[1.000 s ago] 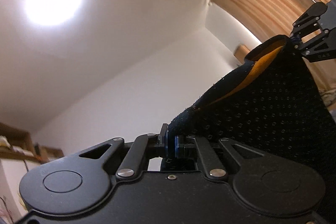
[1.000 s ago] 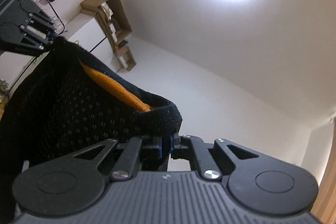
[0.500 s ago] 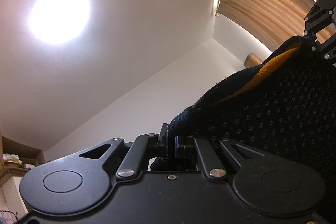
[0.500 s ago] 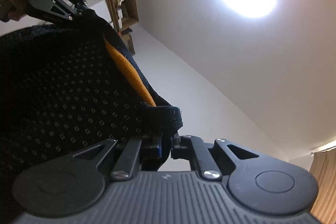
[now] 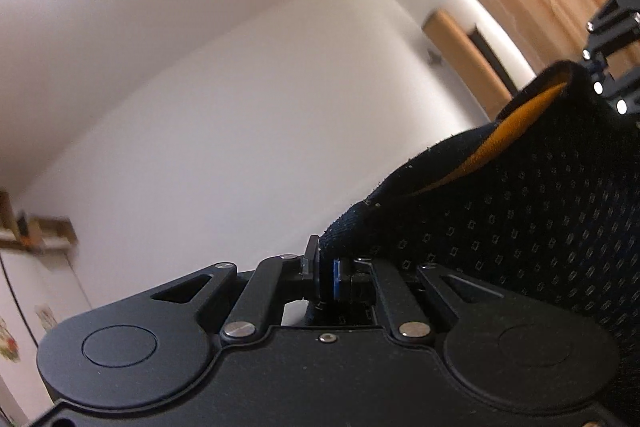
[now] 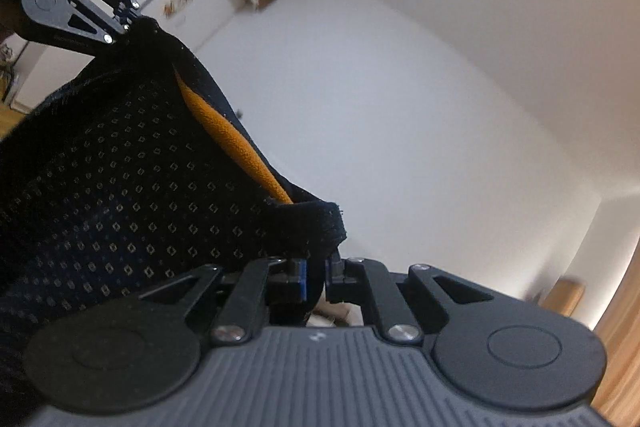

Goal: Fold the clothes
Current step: 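Lower the shirt onto the bed and open both grippers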

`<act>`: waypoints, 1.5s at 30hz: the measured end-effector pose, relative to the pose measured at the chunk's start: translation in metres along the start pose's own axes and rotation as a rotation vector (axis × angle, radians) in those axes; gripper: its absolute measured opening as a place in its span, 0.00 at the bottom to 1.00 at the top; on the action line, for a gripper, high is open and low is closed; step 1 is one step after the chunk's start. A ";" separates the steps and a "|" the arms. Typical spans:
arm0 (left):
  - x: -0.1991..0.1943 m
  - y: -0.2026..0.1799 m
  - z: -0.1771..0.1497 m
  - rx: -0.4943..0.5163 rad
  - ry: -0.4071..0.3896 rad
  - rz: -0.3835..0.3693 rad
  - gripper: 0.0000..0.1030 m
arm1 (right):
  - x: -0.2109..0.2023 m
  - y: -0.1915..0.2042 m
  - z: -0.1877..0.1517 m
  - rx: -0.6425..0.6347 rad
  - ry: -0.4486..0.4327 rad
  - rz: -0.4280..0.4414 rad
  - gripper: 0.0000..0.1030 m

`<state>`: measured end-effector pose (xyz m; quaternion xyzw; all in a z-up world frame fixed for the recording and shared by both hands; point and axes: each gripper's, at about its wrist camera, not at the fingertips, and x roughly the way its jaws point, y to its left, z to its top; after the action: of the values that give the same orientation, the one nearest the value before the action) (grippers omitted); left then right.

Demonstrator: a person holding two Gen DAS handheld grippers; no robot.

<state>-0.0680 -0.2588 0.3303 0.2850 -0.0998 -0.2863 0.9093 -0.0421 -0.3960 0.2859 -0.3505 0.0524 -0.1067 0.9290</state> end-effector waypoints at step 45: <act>-0.015 -0.080 -0.342 -0.681 0.617 -0.187 0.74 | -0.070 0.150 -0.260 0.981 0.415 0.193 0.70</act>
<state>0.0004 -0.1464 0.0043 0.0502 0.3012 -0.2854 0.9085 -0.1306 -0.4366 -0.0068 0.1593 0.2109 -0.0997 0.9593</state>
